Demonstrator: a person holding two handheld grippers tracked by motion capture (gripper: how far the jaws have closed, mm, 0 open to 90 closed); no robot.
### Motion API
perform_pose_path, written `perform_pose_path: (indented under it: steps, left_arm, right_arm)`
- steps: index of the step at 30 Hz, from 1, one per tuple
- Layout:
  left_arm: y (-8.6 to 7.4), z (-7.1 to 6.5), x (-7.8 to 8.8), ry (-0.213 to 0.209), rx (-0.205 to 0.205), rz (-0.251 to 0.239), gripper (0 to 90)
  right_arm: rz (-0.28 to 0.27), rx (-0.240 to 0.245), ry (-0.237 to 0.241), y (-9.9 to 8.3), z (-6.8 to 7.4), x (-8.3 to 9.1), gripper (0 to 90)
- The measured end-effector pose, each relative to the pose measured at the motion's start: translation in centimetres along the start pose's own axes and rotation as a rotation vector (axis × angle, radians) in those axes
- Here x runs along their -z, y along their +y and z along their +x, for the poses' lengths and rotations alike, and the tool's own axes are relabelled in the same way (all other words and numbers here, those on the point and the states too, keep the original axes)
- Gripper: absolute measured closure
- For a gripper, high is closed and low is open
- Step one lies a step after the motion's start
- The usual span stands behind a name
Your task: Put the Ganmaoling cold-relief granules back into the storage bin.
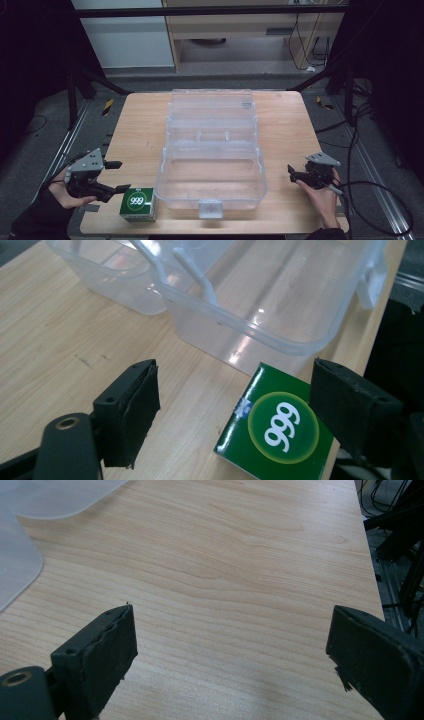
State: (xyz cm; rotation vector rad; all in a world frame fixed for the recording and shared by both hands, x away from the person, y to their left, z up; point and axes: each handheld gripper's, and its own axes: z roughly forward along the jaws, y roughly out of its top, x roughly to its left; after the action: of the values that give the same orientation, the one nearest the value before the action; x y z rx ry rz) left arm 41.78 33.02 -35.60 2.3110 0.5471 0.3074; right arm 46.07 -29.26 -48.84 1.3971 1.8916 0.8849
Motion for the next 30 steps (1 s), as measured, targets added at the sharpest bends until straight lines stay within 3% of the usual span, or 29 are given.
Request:
perform_pose_path:
  steps: [3,9,13,30]
  left_arm:
    - [0.3,-0.4,-0.2,-0.011,-0.051,0.043,16.7]
    - [0.6,-0.7,-0.5,-0.030,-0.105,0.091,15.5]
    - [1.0,-1.0,-1.2,-0.051,-0.158,0.155,12.7]
    - [1.1,-1.7,-3.1,-0.098,-0.234,0.289,6.3]
  right_arm:
    - [0.006,0.000,0.002,-0.1,0.0,0.0,6.0]
    - [0.013,0.010,0.001,-0.1,0.1,-0.1,5.6]
    - [0.021,0.020,-0.005,-0.2,0.1,-0.2,4.9]
    - [0.040,0.034,-0.010,-0.3,0.2,-0.3,3.6]
